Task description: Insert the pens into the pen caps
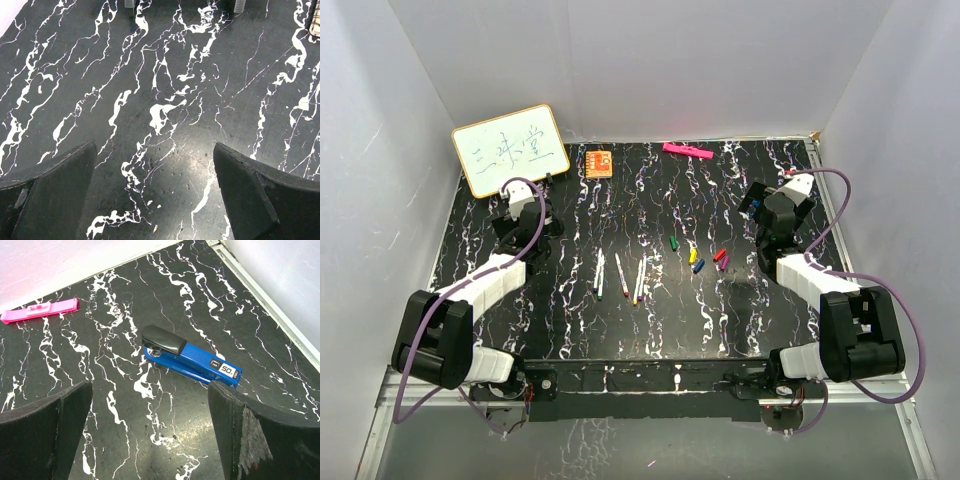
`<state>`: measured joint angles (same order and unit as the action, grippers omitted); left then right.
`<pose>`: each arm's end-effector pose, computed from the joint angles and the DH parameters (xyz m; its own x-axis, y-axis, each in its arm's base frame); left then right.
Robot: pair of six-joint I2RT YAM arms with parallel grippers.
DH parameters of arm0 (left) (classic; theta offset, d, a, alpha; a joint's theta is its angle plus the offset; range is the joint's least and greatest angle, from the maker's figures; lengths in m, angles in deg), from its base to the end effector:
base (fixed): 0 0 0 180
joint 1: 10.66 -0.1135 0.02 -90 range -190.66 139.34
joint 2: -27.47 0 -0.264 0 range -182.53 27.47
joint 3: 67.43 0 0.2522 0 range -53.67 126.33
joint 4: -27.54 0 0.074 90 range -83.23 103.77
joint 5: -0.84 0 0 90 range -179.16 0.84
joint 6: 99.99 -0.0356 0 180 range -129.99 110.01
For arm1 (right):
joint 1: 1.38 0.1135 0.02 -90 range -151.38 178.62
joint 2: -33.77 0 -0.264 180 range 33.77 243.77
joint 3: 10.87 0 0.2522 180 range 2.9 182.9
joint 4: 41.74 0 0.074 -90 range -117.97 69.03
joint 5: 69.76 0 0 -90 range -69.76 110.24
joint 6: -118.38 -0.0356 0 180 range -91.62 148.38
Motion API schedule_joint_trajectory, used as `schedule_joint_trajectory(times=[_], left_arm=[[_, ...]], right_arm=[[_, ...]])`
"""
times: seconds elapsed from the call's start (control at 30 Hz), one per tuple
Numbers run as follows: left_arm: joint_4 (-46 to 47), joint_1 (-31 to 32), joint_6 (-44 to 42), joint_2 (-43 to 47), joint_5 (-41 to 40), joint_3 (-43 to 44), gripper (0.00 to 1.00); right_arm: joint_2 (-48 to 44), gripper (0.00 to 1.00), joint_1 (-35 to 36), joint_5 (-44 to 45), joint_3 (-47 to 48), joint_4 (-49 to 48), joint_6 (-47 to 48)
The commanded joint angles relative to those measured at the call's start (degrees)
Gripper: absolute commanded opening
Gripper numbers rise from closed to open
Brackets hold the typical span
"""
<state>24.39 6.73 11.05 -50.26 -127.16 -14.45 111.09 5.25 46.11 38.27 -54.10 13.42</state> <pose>0.2767 -0.0637 0.2181 -0.3149 -0.1978 -0.9283 -0.4251 0.9038 -0.0484 0.2863 0.0176 0.2231 -0.1808 0.2128 -0.9602 0.3724 0.9184 0.1334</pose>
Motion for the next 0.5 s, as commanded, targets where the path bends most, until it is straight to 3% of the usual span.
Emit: schedule_joint_trajectory(times=[0.0, 0.47], left_arm=[[0.2, 0.0, -0.5, 0.3, 0.1, 1.0, 0.98], [-0.5, 0.1, 0.0, -3.3, -0.9, 2.8, 0.99]], right_arm=[[0.3, 0.98, 0.1, 1.9, 3.7, -1.2, 1.5], [1.5, 0.98, 0.1, 4.4, 4.8, -0.3, 0.7]])
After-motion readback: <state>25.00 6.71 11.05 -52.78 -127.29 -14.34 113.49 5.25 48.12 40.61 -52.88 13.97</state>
